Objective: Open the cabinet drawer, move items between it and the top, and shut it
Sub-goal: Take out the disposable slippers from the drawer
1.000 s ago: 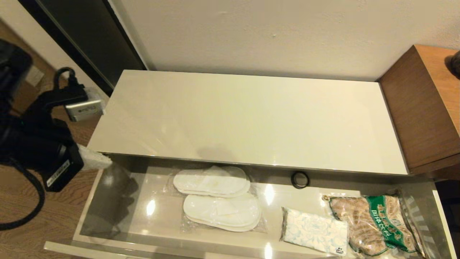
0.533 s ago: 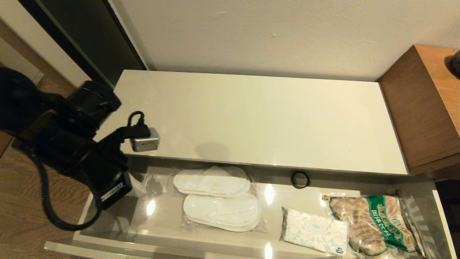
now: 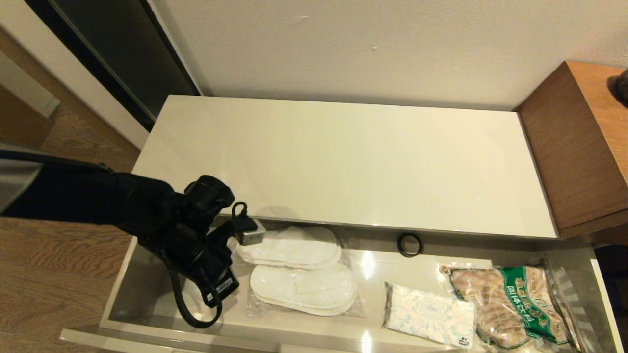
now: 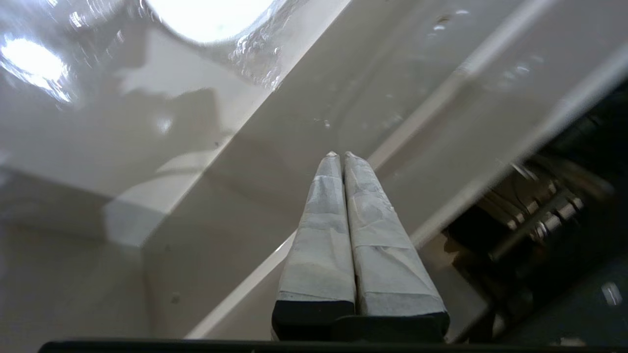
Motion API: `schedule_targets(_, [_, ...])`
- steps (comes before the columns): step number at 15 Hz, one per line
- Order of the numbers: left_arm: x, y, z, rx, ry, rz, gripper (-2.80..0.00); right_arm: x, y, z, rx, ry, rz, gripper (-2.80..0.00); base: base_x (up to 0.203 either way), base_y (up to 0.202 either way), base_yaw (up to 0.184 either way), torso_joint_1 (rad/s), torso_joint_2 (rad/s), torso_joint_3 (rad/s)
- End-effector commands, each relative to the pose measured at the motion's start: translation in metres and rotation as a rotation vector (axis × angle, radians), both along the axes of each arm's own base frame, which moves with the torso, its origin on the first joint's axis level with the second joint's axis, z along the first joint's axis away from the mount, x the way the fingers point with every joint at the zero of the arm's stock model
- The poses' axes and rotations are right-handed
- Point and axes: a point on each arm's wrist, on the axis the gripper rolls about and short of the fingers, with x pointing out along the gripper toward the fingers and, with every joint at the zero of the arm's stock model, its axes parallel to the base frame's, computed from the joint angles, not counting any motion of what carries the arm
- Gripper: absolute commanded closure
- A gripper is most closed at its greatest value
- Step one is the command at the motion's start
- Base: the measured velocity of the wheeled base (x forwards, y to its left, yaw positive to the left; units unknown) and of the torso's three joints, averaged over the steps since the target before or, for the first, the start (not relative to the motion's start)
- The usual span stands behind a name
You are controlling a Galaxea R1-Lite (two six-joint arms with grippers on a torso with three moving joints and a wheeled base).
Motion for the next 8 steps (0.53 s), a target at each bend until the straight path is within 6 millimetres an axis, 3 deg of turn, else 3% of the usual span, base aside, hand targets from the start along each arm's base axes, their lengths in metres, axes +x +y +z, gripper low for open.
schedule_targets(1, [-0.011, -0.007, -0.009, 0.007, -0.046, 0.032, 0.00, 0.000, 0.000, 0.000, -0.001, 0.001, 0.000, 0.00, 0.000, 0.000, 0.000, 0.000, 0.00, 0.000])
schedule_targets(5, [-0.051, -0.031, -0.032, 0.090, -0.211, 0.179, 0.00, 0.000, 0.000, 0.000, 0.000, 0.001, 0.001, 0.00, 0.000, 0.000, 0.000, 0.000, 0.00, 0.000])
schedule_targets(8, [-0.047, -0.046, -0.067, 0.105, -0.249, 0.282, 0.00, 0.000, 0.000, 0.000, -0.001, 0.001, 0.000, 0.00, 0.000, 0.000, 0.000, 0.000, 0.00, 0.000])
